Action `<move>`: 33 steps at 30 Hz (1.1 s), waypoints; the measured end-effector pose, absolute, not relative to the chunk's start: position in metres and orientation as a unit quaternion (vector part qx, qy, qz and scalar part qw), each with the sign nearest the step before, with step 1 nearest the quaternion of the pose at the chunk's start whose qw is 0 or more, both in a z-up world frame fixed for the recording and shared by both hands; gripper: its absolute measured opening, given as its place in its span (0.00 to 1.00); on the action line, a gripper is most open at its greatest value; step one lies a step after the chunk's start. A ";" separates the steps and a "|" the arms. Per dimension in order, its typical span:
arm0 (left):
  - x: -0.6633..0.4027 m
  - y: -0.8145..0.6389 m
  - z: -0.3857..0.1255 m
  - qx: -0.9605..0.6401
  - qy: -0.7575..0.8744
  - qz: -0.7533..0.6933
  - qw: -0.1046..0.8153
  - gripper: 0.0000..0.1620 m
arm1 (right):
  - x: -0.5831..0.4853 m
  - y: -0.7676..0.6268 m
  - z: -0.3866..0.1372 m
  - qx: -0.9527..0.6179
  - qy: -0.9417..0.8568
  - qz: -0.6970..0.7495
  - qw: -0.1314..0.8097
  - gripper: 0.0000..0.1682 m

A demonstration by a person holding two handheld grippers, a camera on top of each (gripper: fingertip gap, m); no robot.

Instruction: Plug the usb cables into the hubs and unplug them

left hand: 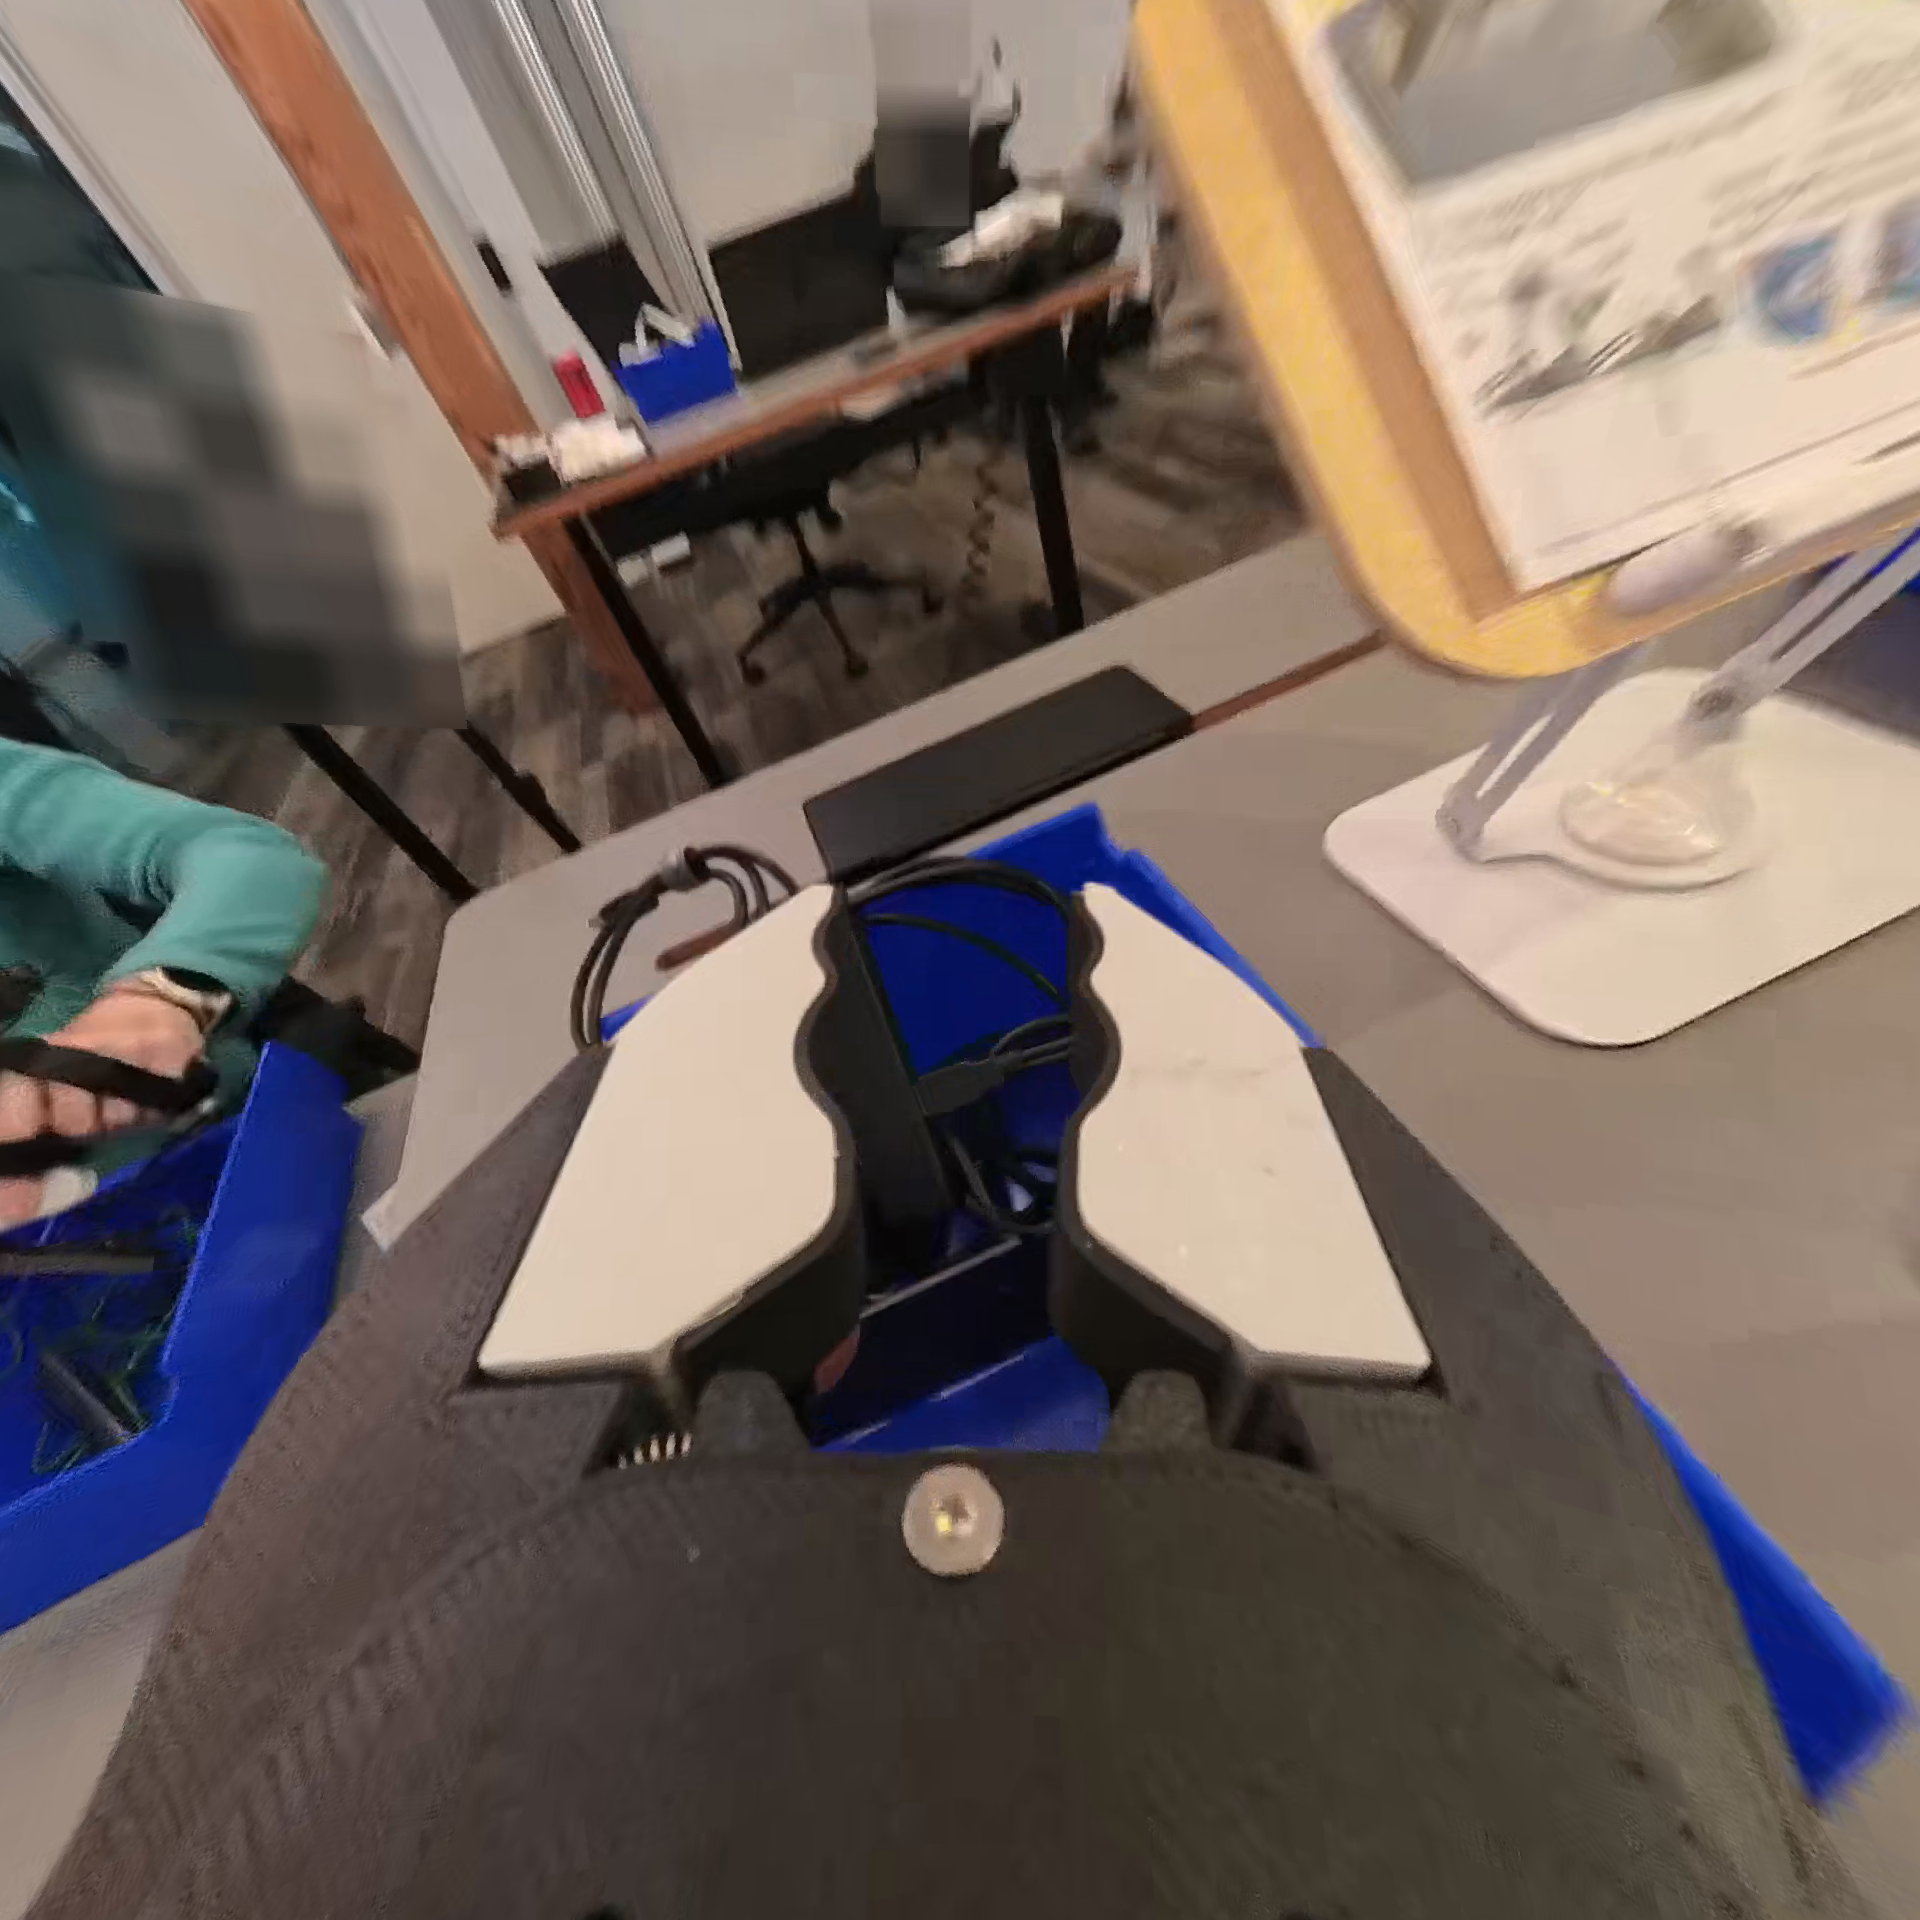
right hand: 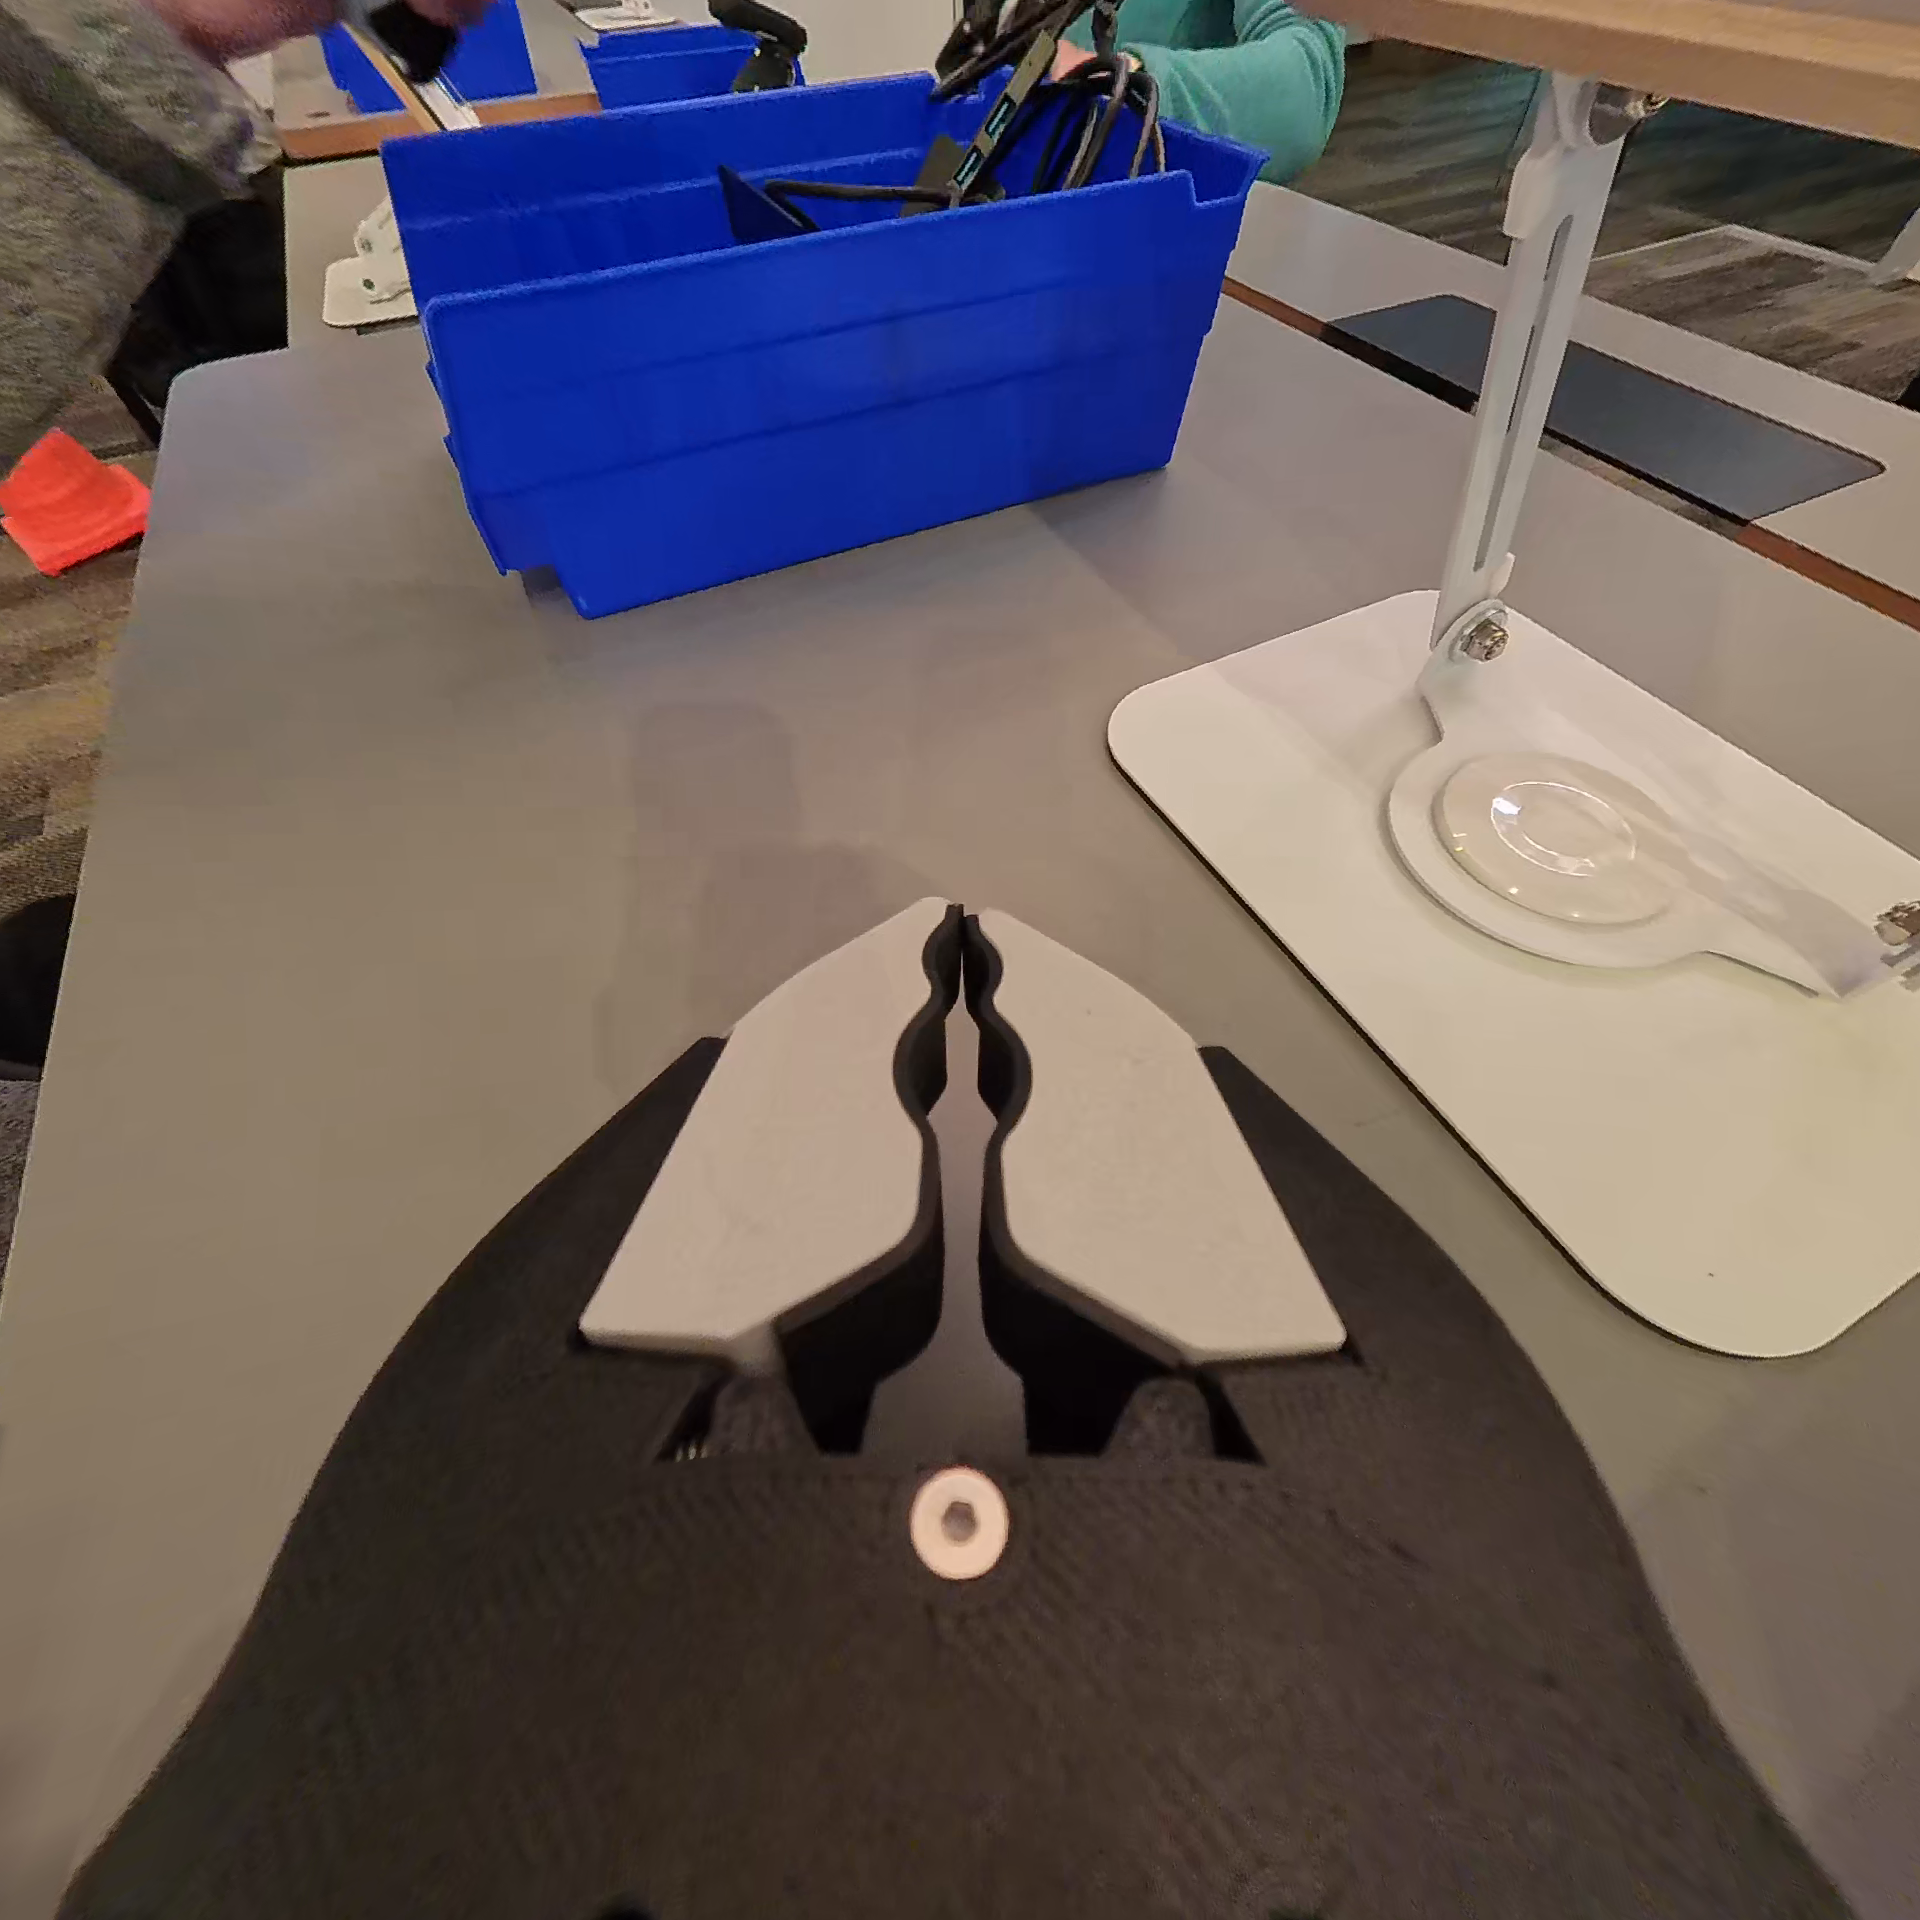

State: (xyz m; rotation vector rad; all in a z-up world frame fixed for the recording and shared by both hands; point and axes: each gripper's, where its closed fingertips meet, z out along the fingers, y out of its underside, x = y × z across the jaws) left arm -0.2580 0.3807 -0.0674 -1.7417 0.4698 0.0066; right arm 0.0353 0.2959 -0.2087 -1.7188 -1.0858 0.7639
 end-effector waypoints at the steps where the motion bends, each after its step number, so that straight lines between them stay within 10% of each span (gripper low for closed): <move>1: -0.263 0.396 -0.077 -0.769 0.205 0.025 0.605 0.24 | 0.036 0.296 -0.209 -0.700 -0.442 0.312 0.466 0.00; 12: -0.290 0.474 -0.166 -0.876 0.172 0.104 0.438 0.42 | 0.036 0.296 -0.211 -0.705 -0.443 0.312 0.457 0.00; 18: -0.304 0.491 -0.182 -0.894 0.153 0.124 0.403 0.26 | 0.036 0.295 -0.212 -0.708 -0.443 0.311 0.454 0.00; 33: -0.319 0.478 -0.075 -0.798 0.156 0.105 0.573 0.20 | 0.037 0.295 -0.211 -0.708 -0.437 0.320 0.453 0.00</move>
